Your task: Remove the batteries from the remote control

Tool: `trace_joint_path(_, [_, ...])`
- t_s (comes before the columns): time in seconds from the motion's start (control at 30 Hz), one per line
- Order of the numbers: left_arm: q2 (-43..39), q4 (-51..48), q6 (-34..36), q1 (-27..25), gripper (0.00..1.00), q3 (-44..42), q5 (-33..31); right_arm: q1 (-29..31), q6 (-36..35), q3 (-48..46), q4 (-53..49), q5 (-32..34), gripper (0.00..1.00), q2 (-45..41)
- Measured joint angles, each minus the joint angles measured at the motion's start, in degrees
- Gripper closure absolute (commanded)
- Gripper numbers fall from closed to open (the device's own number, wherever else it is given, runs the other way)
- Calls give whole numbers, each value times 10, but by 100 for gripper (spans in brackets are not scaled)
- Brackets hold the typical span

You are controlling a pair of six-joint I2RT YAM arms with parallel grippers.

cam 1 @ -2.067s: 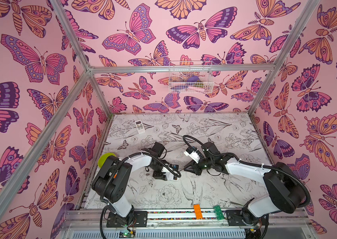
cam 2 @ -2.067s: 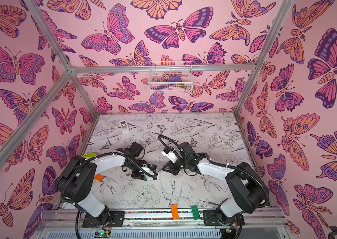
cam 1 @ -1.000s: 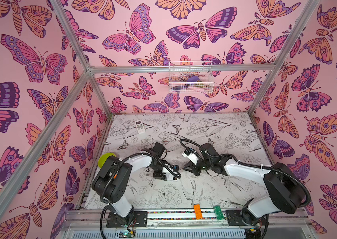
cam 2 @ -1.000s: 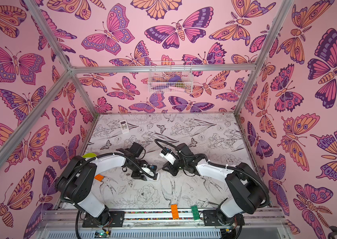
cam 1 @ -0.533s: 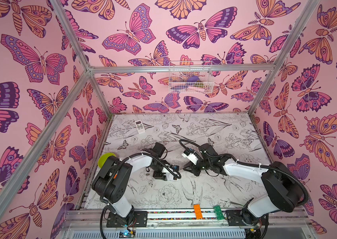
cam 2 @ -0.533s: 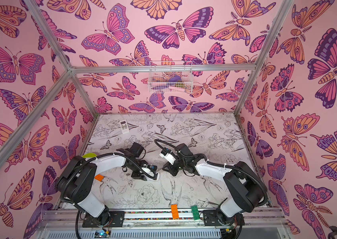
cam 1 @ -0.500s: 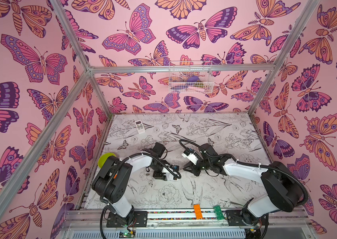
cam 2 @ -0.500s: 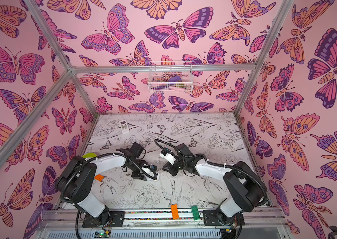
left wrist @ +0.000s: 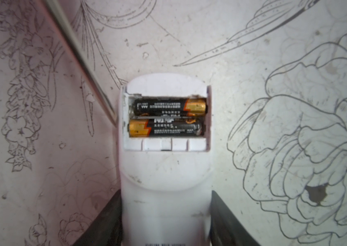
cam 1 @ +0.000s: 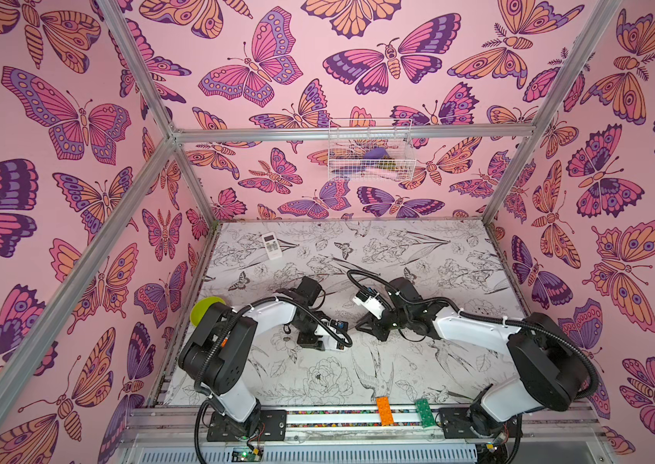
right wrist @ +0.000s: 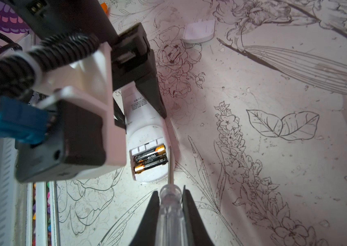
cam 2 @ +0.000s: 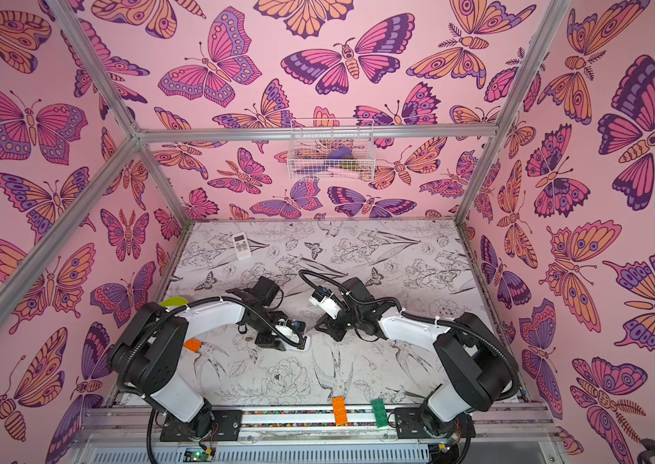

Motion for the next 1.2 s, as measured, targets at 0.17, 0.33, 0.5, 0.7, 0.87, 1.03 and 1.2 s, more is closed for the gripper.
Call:
trace_joint_path(0.17, [0, 0, 0, 0, 48, 0, 0, 3, -8, 10, -7, -9, 100, -15])
trace_joint_path(0.33, [0, 0, 0, 0, 48, 0, 0, 9, -16, 10, -26, -10, 100, -16])
trace_joint_path(0.5, [0, 0, 0, 0, 48, 0, 0, 18, -23, 10, -40, -5, 100, -16])
trace_joint_path(0.7, [0, 0, 0, 0, 48, 0, 0, 31, -25, 9, -36, 34, 100, -16])
trace_joint_path(0.87, [0, 0, 0, 0, 48, 0, 0, 51, -25, -1, -20, 67, 100, -16])
trace_joint_path(1.03, [0, 0, 0, 0, 48, 0, 0, 66, -31, -10, -5, 101, 100, -19])
trace_joint_path(1.2, [0, 0, 0, 0, 49, 0, 0, 84, -38, -21, 3, 137, 100, -30])
